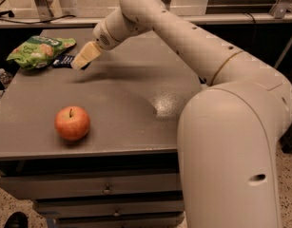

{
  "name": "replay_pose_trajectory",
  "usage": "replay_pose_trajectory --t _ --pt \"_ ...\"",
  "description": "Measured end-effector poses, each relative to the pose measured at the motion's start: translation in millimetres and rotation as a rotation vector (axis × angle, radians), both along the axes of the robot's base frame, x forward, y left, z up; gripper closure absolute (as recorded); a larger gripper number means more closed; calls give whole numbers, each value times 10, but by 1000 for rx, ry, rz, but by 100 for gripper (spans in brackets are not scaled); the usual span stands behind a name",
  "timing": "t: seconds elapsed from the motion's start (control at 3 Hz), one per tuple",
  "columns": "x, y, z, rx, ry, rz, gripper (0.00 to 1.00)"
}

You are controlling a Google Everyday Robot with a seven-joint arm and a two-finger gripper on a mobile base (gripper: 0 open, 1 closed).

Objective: Move rxbar blueberry near green rice chip bag

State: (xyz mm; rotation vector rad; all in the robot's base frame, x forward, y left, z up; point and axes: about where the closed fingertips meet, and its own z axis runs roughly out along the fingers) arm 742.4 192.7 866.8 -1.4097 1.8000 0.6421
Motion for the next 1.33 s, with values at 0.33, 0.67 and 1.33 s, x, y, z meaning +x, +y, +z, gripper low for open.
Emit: replay_pose_trajectory --t 0.33,0.67,1.33 --pt "71 -454 232 36 -15 -38 0" --pt "146 -972 484 70 -56 -51 0" --pt "181 -1577 760 113 -123 -90 0"
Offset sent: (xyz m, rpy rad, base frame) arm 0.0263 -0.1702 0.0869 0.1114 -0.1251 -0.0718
